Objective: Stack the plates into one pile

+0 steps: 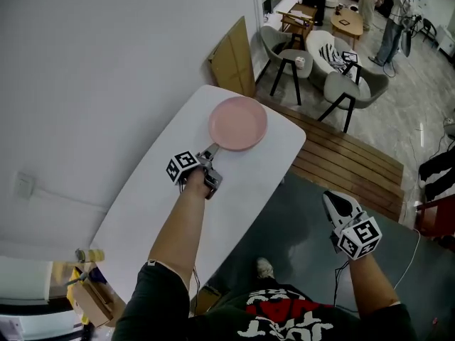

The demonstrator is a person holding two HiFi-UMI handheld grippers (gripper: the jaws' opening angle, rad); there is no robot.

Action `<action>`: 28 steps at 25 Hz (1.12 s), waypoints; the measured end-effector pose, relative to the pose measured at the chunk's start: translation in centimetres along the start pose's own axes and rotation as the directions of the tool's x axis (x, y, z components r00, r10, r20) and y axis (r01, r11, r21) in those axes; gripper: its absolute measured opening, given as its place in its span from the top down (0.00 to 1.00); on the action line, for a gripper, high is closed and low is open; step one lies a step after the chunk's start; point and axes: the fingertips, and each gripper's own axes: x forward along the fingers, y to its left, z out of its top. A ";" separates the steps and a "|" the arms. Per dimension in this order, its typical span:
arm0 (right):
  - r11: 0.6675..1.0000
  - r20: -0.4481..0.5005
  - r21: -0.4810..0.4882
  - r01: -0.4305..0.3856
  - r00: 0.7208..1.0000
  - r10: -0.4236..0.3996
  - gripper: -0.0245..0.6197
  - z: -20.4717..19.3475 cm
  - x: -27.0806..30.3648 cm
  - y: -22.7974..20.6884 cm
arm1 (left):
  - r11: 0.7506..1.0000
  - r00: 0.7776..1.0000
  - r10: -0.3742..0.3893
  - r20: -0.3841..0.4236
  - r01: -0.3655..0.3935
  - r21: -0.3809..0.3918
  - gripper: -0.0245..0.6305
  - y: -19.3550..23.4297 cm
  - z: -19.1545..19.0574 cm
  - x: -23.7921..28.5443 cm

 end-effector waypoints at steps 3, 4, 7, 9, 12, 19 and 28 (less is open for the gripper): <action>0.999 0.014 -0.018 -0.042 0.999 0.043 0.95 1.0 1.2 1.4 | 0.989 0.993 -0.115 -0.020 0.116 0.089 0.59 -2.0 -1.8 -4.9; 0.998 0.012 -0.023 -0.057 0.998 0.057 0.95 1.2 1.6 1.9 | 0.975 0.985 -0.166 -0.040 0.170 0.140 0.59 -3.0 -3.0 -7.0; 0.994 0.003 -0.028 -0.107 0.994 0.107 0.95 1.6 2.6 3.7 | 0.894 0.948 -0.300 -0.109 0.319 0.316 0.61 -5.3 -7.3 -14.4; 0.990 -0.002 -0.029 -0.136 0.991 0.136 0.95 1.9 3.2 5.3 | 0.846 0.921 -0.365 -0.135 0.389 0.365 0.68 -5.7 -9.9 -19.5; 0.984 -0.020 -0.063 -0.167 0.986 0.166 0.95 3.2 4.5 8.0 | 0.814 0.923 -0.370 -0.109 0.379 0.440 0.85 -4.1 -11.4 -26.0; 0.952 -0.026 -0.070 -0.298 0.955 0.297 0.95 7.3 7.9 10.3 | 0.771 0.928 -0.366 0.070 0.259 0.582 0.95 -4.3 -10.6 -33.9; 0.811 -0.067 -0.134 -0.570 0.822 0.566 0.95 11.5 19.6 -2.7 | 0.776 0.869 -0.348 0.350 0.058 0.628 0.95 -12.1 -9.6 -21.5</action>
